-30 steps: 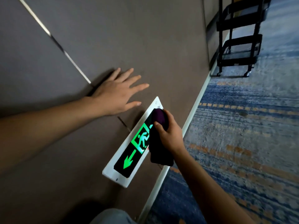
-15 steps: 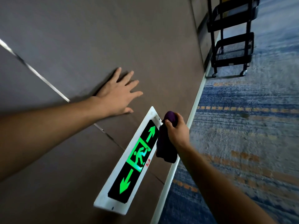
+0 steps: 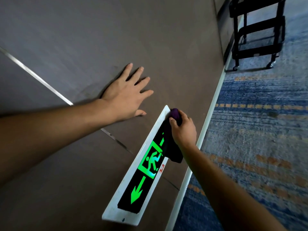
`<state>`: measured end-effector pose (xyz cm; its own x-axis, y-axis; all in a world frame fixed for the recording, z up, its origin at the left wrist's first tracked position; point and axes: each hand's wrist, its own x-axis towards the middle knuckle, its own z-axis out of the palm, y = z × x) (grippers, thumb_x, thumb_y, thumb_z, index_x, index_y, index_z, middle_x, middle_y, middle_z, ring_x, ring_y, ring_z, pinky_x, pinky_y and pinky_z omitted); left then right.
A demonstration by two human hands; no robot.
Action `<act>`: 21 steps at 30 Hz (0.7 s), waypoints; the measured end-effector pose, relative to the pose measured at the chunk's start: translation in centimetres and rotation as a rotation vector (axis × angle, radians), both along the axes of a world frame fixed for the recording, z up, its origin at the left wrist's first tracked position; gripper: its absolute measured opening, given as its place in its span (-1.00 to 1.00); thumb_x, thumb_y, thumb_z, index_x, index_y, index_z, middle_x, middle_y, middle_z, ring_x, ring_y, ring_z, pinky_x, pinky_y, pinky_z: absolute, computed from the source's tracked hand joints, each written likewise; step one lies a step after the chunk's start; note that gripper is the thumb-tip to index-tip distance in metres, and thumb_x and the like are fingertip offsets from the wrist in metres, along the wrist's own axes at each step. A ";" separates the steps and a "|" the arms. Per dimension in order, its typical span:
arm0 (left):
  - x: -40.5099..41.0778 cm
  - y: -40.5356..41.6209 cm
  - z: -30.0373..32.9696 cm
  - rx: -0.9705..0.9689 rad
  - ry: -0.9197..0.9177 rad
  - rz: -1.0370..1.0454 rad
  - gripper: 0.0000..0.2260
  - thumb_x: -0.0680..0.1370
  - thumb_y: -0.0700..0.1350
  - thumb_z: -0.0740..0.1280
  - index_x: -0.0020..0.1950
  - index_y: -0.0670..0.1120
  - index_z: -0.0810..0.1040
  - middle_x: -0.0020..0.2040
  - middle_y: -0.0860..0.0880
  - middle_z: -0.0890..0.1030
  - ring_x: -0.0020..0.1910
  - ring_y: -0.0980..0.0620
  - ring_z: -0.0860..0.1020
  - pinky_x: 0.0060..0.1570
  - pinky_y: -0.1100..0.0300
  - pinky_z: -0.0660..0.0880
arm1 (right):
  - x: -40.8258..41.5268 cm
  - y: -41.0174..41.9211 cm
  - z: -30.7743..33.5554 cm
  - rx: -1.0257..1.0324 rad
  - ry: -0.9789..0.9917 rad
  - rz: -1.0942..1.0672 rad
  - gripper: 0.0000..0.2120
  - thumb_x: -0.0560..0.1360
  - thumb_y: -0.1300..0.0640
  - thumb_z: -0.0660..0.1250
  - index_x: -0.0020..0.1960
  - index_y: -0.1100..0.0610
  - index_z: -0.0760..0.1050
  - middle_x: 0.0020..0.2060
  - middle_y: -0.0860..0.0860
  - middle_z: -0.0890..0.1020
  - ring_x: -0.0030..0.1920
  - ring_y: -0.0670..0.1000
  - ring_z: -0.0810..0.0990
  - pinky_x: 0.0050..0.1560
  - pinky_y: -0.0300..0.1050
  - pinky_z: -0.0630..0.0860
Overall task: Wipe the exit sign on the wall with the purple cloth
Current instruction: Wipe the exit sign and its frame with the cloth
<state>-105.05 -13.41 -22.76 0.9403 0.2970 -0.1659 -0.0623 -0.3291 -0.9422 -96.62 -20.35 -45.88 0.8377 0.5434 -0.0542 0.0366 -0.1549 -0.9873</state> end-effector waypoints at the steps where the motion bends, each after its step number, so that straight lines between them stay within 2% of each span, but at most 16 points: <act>1: 0.0 0.0 0.0 0.003 0.010 0.005 -0.26 0.56 0.46 0.03 0.65 0.11 0.13 0.68 -0.14 0.12 0.65 -0.30 -0.02 0.56 -0.35 -0.08 | 0.1 0.2 -0.1 0.008 0.019 0.000 -0.50 0.62 -0.10 0.28 0.54 -0.10 0.35 0.27 0.03 0.55 0.06 0.01 0.54 0.03 -0.14 0.44; 3: -0.1 -0.1 0.1 0.008 0.026 0.013 -0.27 0.56 0.45 0.02 0.64 0.10 0.16 0.68 -0.14 0.12 0.65 -0.31 -0.02 0.56 -0.34 -0.07 | 0.2 0.3 0.0 0.016 0.053 0.019 -0.50 0.61 -0.10 0.29 0.53 -0.10 0.37 0.27 0.04 0.57 0.14 0.07 0.59 0.15 -0.02 0.56; 5: -0.2 -0.2 0.1 0.017 0.026 0.020 -0.27 0.57 0.45 0.01 0.65 0.10 0.16 0.68 -0.15 0.10 0.65 -0.31 -0.02 0.56 -0.34 -0.06 | 0.2 0.6 0.3 0.003 0.047 0.035 -0.51 0.60 -0.11 0.28 0.52 -0.10 0.39 0.26 0.06 0.58 0.19 0.14 0.61 0.23 0.08 0.57; 7: -0.2 -0.3 0.2 0.015 0.035 0.032 -0.27 0.57 0.44 0.02 0.65 0.09 0.15 0.68 -0.15 0.09 0.65 -0.31 -0.02 0.56 -0.33 -0.06 | -0.3 0.8 0.7 -0.017 0.001 0.016 -0.51 0.60 -0.11 0.28 0.52 -0.10 0.39 0.27 0.07 0.57 0.21 0.16 0.60 0.19 -0.04 0.52; 9: -0.2 -0.5 0.4 -0.008 0.035 0.033 -0.28 0.58 0.43 0.05 0.64 0.09 0.17 0.68 -0.14 0.10 0.65 -0.29 0.00 0.58 -0.30 -0.05 | -1.2 0.7 0.7 -0.016 -0.045 -0.018 -0.52 0.60 -0.11 0.27 0.51 -0.10 0.40 0.27 0.06 0.54 0.18 0.16 0.61 0.05 -0.13 0.42; 14: -0.4 -0.8 1.0 -0.034 0.038 0.044 -0.30 0.58 0.42 0.07 0.64 0.10 0.19 0.68 -0.12 0.12 0.66 -0.25 0.02 0.59 -0.24 -0.03 | -2.4 0.4 0.8 0.075 -0.146 -0.010 -0.53 0.59 -0.09 0.30 0.49 -0.14 0.41 0.25 -0.04 0.52 0.12 0.07 0.62 -0.01 -0.14 0.47; 18: -0.2 -1.1 1.0 -0.039 0.051 0.051 -0.31 0.59 0.41 0.07 0.64 0.11 0.18 0.68 -0.11 0.11 0.66 -0.26 0.01 0.59 -0.24 -0.04 | -3.2 -0.2 1.6 0.171 -0.288 0.048 -0.52 0.57 -0.13 0.28 0.49 -0.17 0.41 0.30 -0.07 0.50 0.16 0.01 0.59 0.06 -0.01 0.59; 21: -0.1 -0.9 1.2 -0.059 0.049 0.057 -0.31 0.58 0.42 0.08 0.64 0.12 0.17 0.68 -0.10 0.12 0.66 -0.24 0.01 0.59 -0.22 -0.04 | -3.4 -0.2 1.9 0.179 -0.349 0.052 -0.50 0.55 -0.17 0.28 0.48 -0.19 0.40 0.31 -0.08 0.50 0.15 -0.02 0.59 0.01 -0.08 0.56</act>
